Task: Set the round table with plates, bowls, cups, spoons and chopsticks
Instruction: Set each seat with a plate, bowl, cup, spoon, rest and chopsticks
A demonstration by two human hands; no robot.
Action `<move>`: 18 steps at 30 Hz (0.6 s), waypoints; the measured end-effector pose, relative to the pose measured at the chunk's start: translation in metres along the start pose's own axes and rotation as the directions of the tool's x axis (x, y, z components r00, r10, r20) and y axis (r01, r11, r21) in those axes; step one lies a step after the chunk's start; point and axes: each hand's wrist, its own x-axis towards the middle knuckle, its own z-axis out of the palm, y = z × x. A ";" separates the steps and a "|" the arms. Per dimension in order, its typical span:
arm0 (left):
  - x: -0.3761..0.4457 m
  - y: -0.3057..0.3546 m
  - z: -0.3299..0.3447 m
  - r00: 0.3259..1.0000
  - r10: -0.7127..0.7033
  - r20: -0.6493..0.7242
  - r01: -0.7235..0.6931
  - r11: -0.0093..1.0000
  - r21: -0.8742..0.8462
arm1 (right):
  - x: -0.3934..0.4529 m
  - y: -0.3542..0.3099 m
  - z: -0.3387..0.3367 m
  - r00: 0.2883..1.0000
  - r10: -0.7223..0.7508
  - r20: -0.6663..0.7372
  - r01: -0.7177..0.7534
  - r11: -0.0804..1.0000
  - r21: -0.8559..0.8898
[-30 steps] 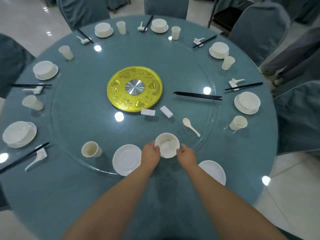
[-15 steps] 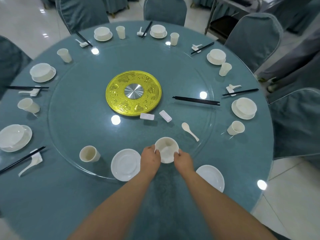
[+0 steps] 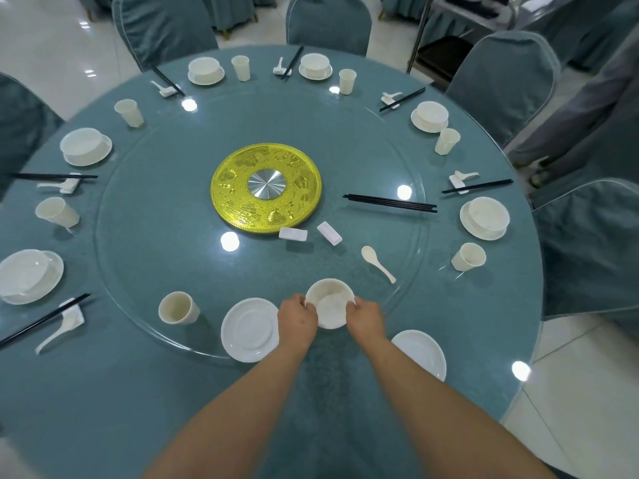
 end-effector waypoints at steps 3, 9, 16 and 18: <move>0.001 -0.002 0.000 1.000 -0.006 0.009 0.005 1.000 0.019 | 0.001 0.000 0.000 1.000 0.010 -0.012 -0.010 1.000 -0.006; 0.003 0.002 -0.003 0.999 -0.040 0.010 0.040 0.999 0.007 | 0.003 -0.001 0.002 0.999 0.036 -0.027 -0.036 0.999 0.013; 0.005 0.007 -0.006 0.994 -0.088 0.059 0.087 0.996 0.023 | 0.000 -0.001 0.002 0.998 0.055 -0.043 -0.054 0.998 0.016; 0.006 0.009 -0.007 0.991 -0.099 0.092 0.098 0.995 0.017 | 0.000 -0.001 0.001 0.997 0.056 -0.044 -0.056 0.998 0.006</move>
